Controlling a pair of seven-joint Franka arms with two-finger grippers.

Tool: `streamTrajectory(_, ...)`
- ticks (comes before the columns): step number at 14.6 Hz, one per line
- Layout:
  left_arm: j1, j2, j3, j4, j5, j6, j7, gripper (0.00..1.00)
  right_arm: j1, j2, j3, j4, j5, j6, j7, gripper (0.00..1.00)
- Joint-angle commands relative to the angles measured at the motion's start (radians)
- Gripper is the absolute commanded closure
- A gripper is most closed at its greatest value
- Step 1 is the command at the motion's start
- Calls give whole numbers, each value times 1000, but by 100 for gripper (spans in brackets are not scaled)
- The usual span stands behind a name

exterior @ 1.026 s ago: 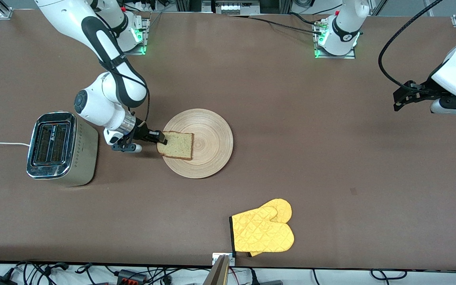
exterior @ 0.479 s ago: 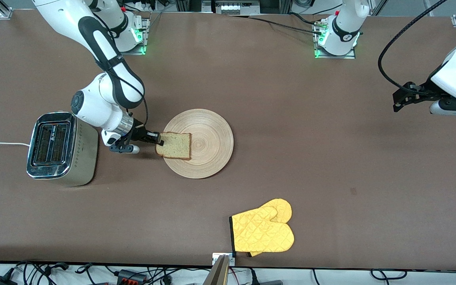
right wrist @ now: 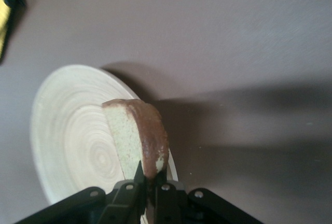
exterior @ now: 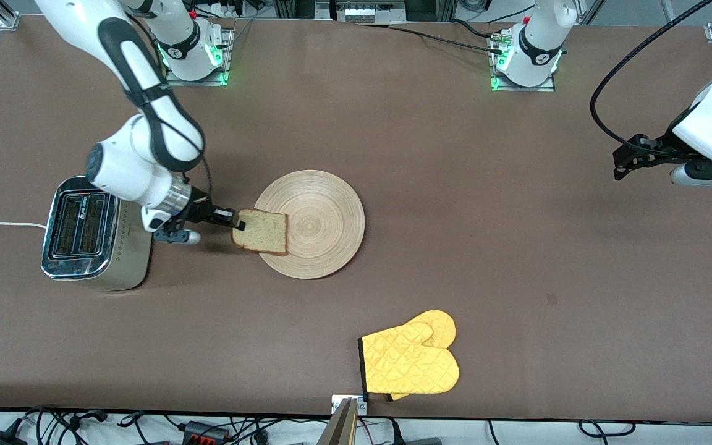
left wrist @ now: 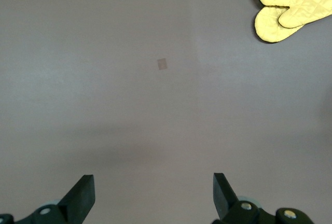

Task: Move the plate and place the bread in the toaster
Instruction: 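Carry the bread slice with the right gripper above the toaster slot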

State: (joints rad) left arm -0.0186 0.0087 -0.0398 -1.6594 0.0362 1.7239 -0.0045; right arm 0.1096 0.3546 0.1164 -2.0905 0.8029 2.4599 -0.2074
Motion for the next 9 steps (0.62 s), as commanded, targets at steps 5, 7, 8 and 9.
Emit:
streamTrajectory(5,-6,23,3,58,-9,-12,-5,0,-56,-8,-122,254,-208,-413,119,100)
streamTrajectory(7,-6,23,0,58,-9,-12,-5,0,-62,7,-124,407,-339,-603,256,100)
streamTrajectory(8,-6,23,0,58,-9,-12,-5,0,-67,32,-124,487,-388,-707,322,100)
streamTrajectory(9,-6,23,0,58,-9,-12,-3,0,-68,64,-124,585,-437,-807,371,100)
